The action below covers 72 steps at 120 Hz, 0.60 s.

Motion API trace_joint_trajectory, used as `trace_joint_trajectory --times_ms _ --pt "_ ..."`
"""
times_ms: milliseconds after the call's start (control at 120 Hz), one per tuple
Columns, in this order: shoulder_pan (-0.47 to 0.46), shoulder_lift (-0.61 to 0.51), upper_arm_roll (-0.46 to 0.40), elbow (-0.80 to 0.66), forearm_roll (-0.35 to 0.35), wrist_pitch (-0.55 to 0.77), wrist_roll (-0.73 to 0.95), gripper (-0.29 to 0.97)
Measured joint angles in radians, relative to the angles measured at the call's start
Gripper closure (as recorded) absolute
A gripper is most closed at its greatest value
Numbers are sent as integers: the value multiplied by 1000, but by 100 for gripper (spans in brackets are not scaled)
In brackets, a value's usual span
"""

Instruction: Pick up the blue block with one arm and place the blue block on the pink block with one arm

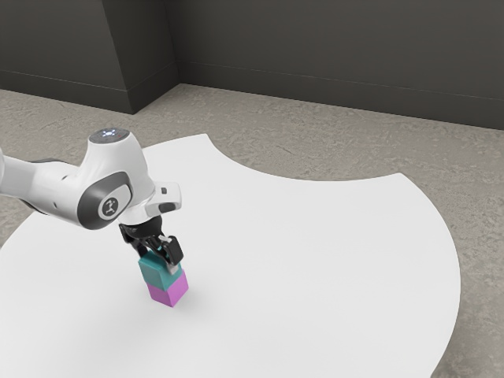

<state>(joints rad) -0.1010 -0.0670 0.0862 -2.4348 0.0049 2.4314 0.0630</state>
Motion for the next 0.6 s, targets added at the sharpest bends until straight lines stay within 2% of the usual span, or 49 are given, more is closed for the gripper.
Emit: trace_joint_trajectory --times_ms 442,600 --pt "-1 -4 -1 3 4 -12 13 0" --pt "-2 -3 -4 84 9 -63 16 0"
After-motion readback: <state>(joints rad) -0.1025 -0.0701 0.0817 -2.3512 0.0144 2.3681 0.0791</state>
